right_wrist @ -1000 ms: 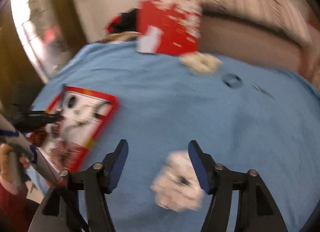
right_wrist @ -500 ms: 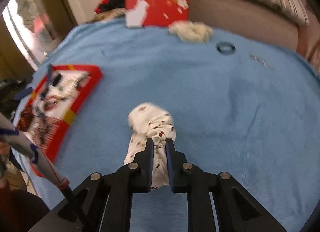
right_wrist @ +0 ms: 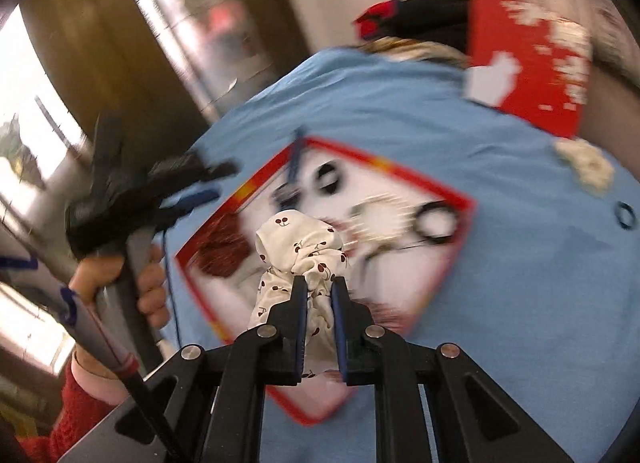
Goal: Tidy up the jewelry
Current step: 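Carry the red bracelet and cherry scrunchie into the box and open both grippers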
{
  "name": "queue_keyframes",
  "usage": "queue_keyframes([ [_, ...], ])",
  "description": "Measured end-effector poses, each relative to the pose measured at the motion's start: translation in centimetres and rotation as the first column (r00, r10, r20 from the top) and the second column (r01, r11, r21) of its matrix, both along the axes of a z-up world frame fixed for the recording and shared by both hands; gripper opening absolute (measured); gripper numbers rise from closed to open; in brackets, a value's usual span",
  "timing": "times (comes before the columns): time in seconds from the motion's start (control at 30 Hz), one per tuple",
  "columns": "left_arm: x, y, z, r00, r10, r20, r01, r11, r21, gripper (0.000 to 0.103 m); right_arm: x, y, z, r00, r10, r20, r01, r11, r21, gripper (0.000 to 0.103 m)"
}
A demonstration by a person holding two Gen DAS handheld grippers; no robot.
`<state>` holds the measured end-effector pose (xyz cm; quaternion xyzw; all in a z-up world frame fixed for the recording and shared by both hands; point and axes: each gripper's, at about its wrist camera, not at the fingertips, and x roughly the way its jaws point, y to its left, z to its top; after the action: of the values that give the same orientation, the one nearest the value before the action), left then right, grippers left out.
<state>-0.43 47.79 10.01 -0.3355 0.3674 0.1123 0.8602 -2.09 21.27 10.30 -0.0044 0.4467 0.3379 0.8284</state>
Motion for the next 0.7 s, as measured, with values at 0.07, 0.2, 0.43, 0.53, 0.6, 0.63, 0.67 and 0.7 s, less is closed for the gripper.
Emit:
queue_keyframes([
  [0.07,-0.1,0.4,0.1,1.000,0.019,-0.007,-0.019,1.000,0.024,0.048,-0.8,1.9,-1.2,0.999,0.046,-0.016,-0.047,0.999,-0.018,0.013],
  [0.2,-0.6,1.2,0.5,0.999,0.049,-0.004,-0.049,0.997,0.059,0.050,-1.6,4.4,-3.9,0.994,0.099,-0.047,-0.103,0.991,-0.081,0.014],
  [0.43,-1.1,1.1,1.4,0.997,0.077,0.015,-0.078,0.990,0.120,0.057,-0.1,3.9,-7.2,0.993,0.052,-0.103,-0.067,0.988,-0.142,0.014],
  [0.53,-1.5,0.7,2.0,0.995,0.092,0.037,-0.097,0.983,0.158,0.064,0.0,3.3,-7.3,0.993,0.041,-0.110,-0.057,0.988,-0.146,0.023],
  [0.6,-1.8,0.3,2.4,0.994,0.097,0.054,-0.105,0.978,0.182,0.066,-0.1,2.8,-6.9,0.993,0.034,-0.117,-0.048,0.992,-0.114,0.035],
  [0.63,-2.0,-0.1,2.6,0.993,0.096,0.061,-0.106,0.974,0.198,0.066,-0.2,2.5,-6.5,0.993,0.032,-0.115,-0.043,0.995,-0.095,0.041],
  [0.67,-2.0,-0.3,2.8,0.993,0.094,0.066,-0.105,0.972,0.212,0.067,-0.5,2.3,-6.0,0.994,0.029,-0.109,-0.038,0.996,-0.079,0.045],
  [0.7,-2.0,-0.6,3.0,0.993,0.090,0.070,-0.104,0.968,0.230,0.068,-0.7,1.7,-5.4,0.995,0.025,-0.097,-0.030,0.998,-0.058,0.048],
])
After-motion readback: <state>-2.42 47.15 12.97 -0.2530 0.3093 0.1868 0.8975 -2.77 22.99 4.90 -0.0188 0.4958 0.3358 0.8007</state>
